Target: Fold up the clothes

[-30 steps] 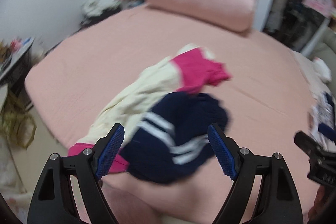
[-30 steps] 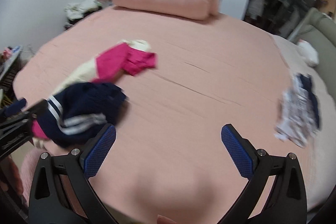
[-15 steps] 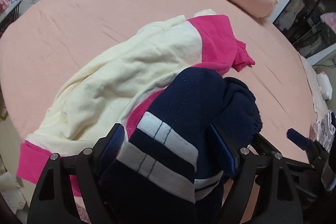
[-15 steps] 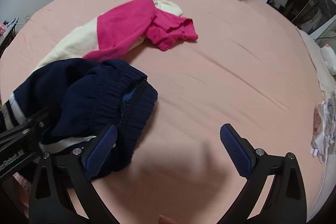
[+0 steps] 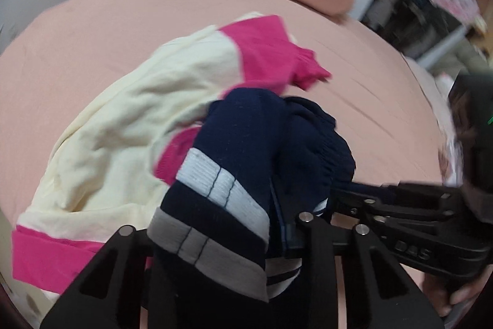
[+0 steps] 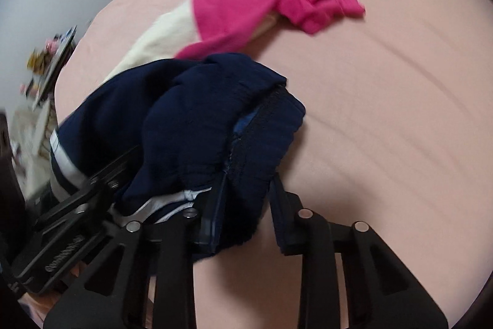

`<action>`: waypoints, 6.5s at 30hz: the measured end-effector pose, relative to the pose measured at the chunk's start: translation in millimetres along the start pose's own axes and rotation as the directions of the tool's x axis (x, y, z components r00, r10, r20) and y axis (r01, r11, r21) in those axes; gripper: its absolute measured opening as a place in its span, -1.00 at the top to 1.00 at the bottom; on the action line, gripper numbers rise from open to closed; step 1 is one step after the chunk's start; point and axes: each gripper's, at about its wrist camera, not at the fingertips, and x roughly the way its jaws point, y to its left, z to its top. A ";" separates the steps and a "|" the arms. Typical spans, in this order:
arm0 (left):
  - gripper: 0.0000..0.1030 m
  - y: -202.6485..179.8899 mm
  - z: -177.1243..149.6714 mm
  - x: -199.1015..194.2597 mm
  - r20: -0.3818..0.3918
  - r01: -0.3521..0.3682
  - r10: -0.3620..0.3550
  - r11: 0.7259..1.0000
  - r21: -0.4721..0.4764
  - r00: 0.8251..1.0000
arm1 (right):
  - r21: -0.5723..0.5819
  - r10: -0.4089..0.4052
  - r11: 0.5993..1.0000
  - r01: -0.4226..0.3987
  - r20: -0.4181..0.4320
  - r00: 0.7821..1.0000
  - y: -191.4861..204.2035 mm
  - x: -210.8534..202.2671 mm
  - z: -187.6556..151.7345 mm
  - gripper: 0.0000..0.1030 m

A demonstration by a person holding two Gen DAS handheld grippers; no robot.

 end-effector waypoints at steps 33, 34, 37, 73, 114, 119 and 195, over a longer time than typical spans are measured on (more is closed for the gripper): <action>-0.12 -167.1 -103.8 -5.2 -0.112 0.050 -0.010 0.929 0.366 0.994 | 0.348 -0.187 0.928 0.136 0.117 0.975 -101.2 -146.2 -207.0 0.40; -0.12 -169.1 -105.6 -4.3 -0.109 0.043 -0.002 0.927 0.373 0.994 | 0.362 -0.192 0.922 0.137 0.119 0.974 -104.2 -148.1 -210.5 0.37; -0.17 -175.3 -111.2 -1.7 -0.100 0.020 0.021 0.919 0.395 0.995 | 0.399 -0.200 0.906 0.140 0.111 0.973 -116.9 -145.0 -214.1 0.27; 0.01 -61.1 -70.7 -90.1 0.040 0.010 -0.014 0.995 0.098 0.999 | 0.225 0.094 0.967 -0.120 0.122 0.988 -27.7 -53.9 -65.6 -0.03; 0.00 2.1 -24.4 -38.9 -0.085 0.059 -0.057 0.998 0.025 0.995 | 0.201 -0.055 0.978 0.049 0.029 0.998 12.4 -50.3 -19.6 -0.10; 0.10 -3.7 -29.8 -20.7 -0.169 0.025 -0.014 0.998 0.063 0.985 | 0.269 0.035 0.962 -0.041 0.027 0.999 8.5 -33.8 -19.8 -0.12; 0.30 -165.5 -85.5 -63.7 -0.107 0.136 -0.094 0.844 0.518 0.990 | 0.549 -0.356 0.793 0.263 0.068 0.932 -141.5 -186.9 -235.0 0.65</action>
